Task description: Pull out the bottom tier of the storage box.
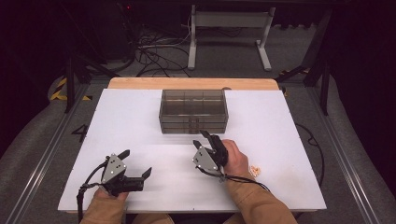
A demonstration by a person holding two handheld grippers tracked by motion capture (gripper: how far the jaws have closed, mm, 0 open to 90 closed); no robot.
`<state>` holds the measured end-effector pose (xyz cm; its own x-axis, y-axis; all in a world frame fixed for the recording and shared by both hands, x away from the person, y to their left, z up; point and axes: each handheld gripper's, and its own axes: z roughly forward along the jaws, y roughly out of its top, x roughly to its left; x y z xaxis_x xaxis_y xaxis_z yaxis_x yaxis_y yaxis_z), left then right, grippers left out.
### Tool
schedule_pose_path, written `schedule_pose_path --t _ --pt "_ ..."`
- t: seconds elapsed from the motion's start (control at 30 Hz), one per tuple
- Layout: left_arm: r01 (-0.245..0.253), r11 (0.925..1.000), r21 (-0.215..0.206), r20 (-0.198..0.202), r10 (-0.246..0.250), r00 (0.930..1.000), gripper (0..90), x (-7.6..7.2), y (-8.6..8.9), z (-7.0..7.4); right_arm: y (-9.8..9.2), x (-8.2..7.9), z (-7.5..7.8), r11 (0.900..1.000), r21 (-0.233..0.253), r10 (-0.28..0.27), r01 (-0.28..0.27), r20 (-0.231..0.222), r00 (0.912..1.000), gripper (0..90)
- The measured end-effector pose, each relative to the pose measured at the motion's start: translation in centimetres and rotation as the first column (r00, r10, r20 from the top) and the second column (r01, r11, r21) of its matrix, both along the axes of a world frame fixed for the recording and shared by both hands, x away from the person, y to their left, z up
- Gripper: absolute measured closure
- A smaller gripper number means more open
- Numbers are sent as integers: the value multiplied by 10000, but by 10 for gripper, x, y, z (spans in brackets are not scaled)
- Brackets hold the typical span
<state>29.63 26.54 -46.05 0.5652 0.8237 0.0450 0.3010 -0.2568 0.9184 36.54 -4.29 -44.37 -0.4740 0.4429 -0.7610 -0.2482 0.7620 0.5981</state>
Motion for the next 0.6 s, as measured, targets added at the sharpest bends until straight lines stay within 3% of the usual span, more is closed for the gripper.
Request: schedule_pose_path --t 0.17,0.6 --pt "9 10000 19 -24 -9 10000 8 0 0 0 3 3 -7 9990 -452 66 -62 92 9999 523" --pt "5 10000 47 8 -5 10000 8 1 0 0 5 7 -13 9983 -581 -8 17 150 9999 518"
